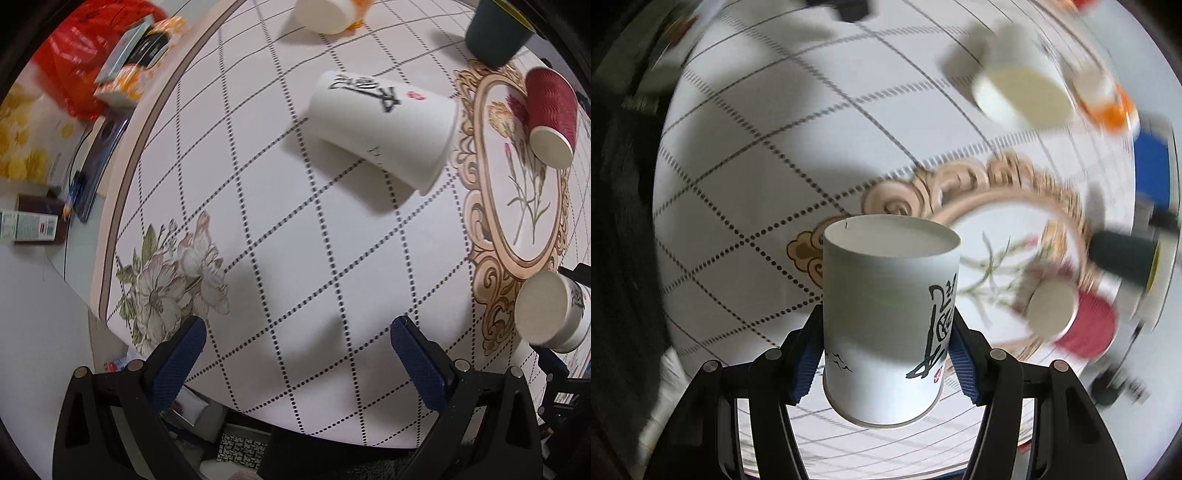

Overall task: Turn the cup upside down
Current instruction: 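Lift the white cup with the right gripper and turn it rim-down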

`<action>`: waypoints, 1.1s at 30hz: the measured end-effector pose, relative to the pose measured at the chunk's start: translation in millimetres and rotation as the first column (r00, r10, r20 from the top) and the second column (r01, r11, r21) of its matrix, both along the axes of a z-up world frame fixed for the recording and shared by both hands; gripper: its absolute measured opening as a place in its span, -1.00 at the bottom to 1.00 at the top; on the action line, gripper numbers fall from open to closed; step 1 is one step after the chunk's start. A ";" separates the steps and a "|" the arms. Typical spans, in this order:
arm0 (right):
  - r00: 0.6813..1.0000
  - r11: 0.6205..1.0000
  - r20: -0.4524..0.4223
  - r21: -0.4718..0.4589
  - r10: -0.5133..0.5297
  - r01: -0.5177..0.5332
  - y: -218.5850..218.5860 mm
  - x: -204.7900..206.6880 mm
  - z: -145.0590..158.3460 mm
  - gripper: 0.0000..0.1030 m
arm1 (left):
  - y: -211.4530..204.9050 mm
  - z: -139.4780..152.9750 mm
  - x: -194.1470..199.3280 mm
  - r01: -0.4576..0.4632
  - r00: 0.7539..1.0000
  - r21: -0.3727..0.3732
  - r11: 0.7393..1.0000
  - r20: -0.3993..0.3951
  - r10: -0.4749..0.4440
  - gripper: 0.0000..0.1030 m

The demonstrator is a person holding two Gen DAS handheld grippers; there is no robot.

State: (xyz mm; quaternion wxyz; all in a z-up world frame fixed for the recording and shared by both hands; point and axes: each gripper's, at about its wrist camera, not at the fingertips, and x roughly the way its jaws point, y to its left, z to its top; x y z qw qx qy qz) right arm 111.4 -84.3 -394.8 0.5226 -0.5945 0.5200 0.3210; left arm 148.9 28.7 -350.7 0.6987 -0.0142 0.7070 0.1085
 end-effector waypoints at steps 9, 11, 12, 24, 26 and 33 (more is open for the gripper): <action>0.859 0.863 -0.131 0.039 -0.495 0.503 -36.9 46.5 -2.0 0.25 | -27.2 1.2 19.7 0.041 0.999 -0.016 0.999 0.006 -0.041 0.99; 0.805 0.813 -0.170 0.035 -0.568 0.581 -45.9 54.4 -4.7 0.25 | -32.3 0.9 23.6 0.044 0.999 -0.021 0.999 0.005 -0.044 0.99; 0.773 0.783 -0.183 0.029 -0.607 0.621 -51.4 57.3 -6.4 0.25 | -33.4 1.6 24.5 0.047 0.999 -0.023 0.999 0.004 -0.047 0.99; 0.411 0.457 -0.357 -0.051 -0.839 0.888 -112.9 88.7 -33.4 0.28 | -50.1 -4.0 34.6 0.069 0.998 -0.044 0.997 -0.002 -0.069 0.99; 0.404 0.451 -0.359 -0.056 -0.842 0.891 -117.3 90.6 -35.9 0.29 | -35.7 -2.1 35.2 0.071 0.997 -0.046 0.996 -0.003 -0.071 0.99; 0.367 0.421 -0.360 -0.082 -0.858 0.904 -131.4 108.7 -45.1 0.44 | -34.4 -6.9 31.5 0.082 0.997 -0.049 0.995 -0.005 -0.082 0.99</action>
